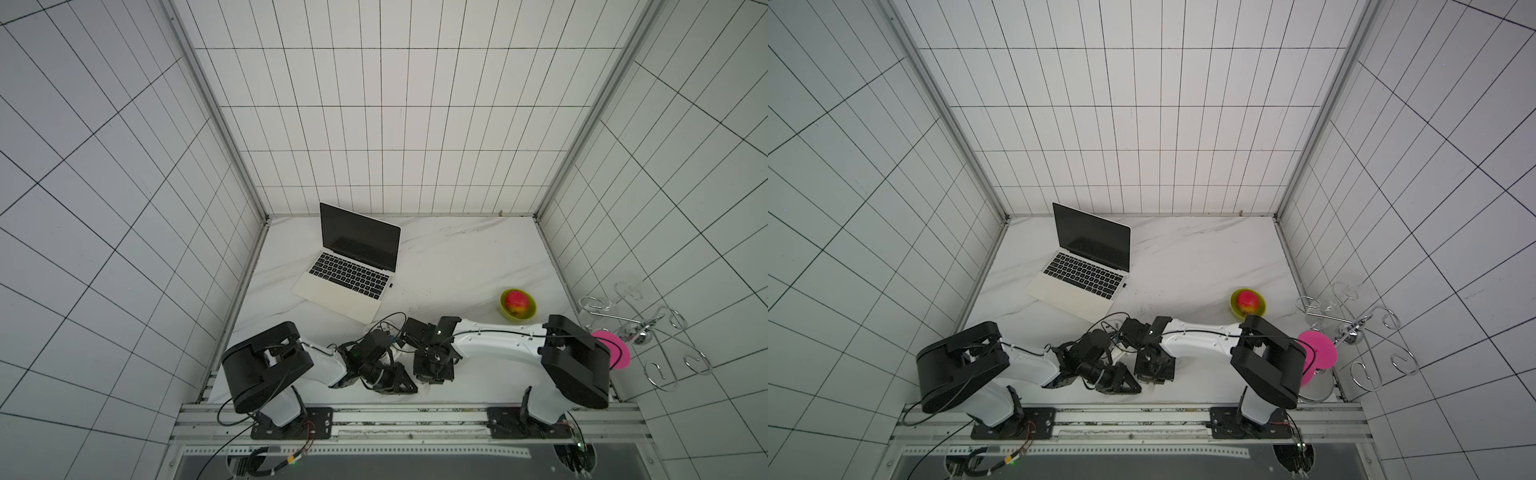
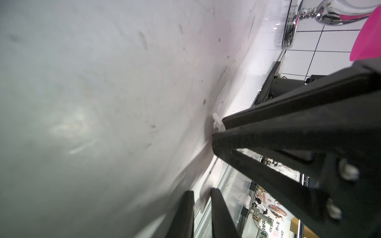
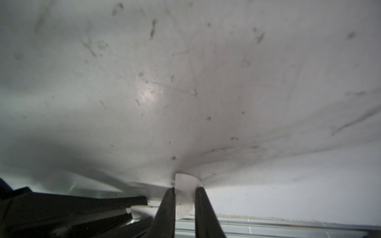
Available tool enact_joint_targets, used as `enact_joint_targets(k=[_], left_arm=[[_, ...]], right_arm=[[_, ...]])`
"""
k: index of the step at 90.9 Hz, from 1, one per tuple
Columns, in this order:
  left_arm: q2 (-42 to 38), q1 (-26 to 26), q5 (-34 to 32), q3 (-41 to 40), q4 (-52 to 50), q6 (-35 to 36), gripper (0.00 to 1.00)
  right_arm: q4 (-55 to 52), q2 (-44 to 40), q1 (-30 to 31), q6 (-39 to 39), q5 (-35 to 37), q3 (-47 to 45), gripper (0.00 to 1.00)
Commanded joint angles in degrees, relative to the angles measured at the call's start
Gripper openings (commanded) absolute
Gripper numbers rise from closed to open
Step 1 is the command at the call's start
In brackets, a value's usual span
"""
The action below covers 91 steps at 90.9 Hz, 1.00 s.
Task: Insert the wireless mouse receiver into the laptop
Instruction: Pick up the lid from the center of the board.
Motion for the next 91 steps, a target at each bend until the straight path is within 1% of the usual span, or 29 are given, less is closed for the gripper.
enact_joint_targets(k=[1,6,11,16,19,24,30,38,41,48,54,61,69,79,87,91], left_arm=[[0.0,-0.3,-1.5,0.3,1.9,-0.8,0.13],[-1.1,-0.3,-2.0,0.0,1.9,-1.0,0.09],[-2.8,-0.3,-2.9,-0.2,1.1,-1.1,0.04],[-4.8,-0.3,-4.0,0.0,-0.9,-0.8,0.01],[-6.5,-0.3,-5.2,0.5,-3.9,-0.1,0.0],[-9.7,-0.2,-7.2,1.7,-8.7,1.6,0.0],[-13.8,0.2,-9.6,3.5,-15.2,3.3,0.0],[-20.1,3.0,-10.4,5.2,-20.6,5.0,0.0],[-22.4,4.9,-9.9,5.6,-21.8,5.3,0.0],[-27.8,10.3,-7.0,6.0,-22.6,5.5,0.0],[-31.4,15.2,-3.8,6.4,-22.6,5.4,0.0],[-33.6,20.1,0.6,7.9,-22.8,5.7,0.0],[-34.2,23.9,7.2,9.4,-19.2,4.7,0.0],[-34.0,24.5,12.8,10.6,-11.8,1.7,0.0],[-34.1,24.5,15.3,11.4,-7.7,-0.3,0.0],[-34.3,24.4,16.1,11.9,-7.2,-0.5,0.0]], right_arm=[[1.0,0.0,0.5,-0.1,1.9,-2.7,0.18],[0.5,-1.6,0.4,-0.5,2.8,-2.6,0.2],[-0.6,-3.8,0.0,-1.4,4.2,-2.1,0.26],[-3.3,-6.4,-0.9,-2.4,6.4,-1.3,0.31],[-4.8,-9.1,-1.5,-2.9,8.3,-0.9,0.34],[-5.7,-13.6,-3.2,-4.3,11.2,-0.7,0.4],[-5.4,-18.8,-6.1,-6.6,13.0,-0.8,0.46],[-2.7,-26.4,-11.3,-12.2,12.1,-1.3,0.51],[-1.5,-28.9,-12.8,-14.7,11.0,-1.8,0.58],[5.3,-34.7,-17.3,-20.3,5.2,-4.0,0.68],[12.3,-39.5,-20.5,-24.9,-2.1,-6.4,0.71],[21.2,-42.6,-23.8,-26.1,-11.0,-9.3,0.74],[30.1,-42.3,-26.9,-23.8,-22.2,-11.6,0.74],[44.4,-39.4,-28.1,-18.1,-35.0,-13.7,0.74],[55.7,-37.5,-28.1,-12.7,-39.2,-15.2,0.74],[58.5,-36.7,-28.1,-11.4,-40.3,-15.4,0.74]])
